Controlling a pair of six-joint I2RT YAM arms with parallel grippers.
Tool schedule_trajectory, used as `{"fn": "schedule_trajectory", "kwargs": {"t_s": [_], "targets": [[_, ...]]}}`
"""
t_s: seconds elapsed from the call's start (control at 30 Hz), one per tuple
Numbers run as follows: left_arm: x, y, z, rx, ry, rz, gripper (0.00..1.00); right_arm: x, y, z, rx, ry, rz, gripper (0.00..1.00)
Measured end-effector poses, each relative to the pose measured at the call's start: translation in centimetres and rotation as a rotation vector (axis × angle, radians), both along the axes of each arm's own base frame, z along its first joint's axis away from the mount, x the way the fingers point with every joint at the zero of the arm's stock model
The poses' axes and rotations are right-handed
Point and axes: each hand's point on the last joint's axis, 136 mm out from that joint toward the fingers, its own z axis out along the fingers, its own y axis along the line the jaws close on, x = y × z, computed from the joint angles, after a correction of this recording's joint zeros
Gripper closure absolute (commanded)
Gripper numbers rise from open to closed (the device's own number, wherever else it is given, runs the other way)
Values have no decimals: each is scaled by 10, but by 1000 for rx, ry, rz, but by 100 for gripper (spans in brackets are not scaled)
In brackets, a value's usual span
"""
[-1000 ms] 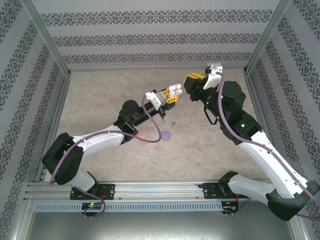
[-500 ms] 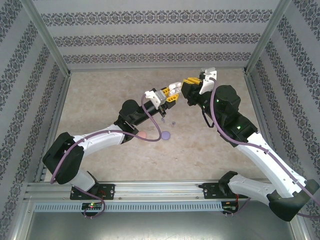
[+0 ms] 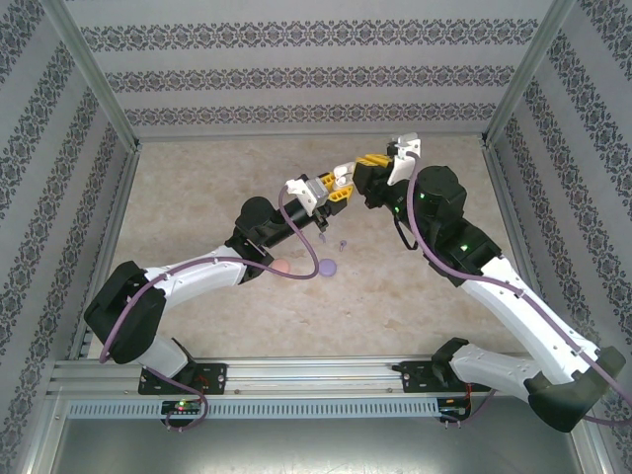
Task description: Insert the wireless bluetooth earbuds into the charging case
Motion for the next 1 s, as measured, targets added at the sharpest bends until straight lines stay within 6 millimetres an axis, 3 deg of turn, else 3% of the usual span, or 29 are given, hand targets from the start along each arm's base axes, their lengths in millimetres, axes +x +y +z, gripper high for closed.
{"fn": "schedule_trajectory", "kwargs": {"t_s": [0.43,1.0], "targets": [[-3,2,8,-13,-15,0,100,5,2,-14,15,37,-4,75],[-1,5,8,-13,-15,6,100,10,4,-16,12,36,12,77]]}}
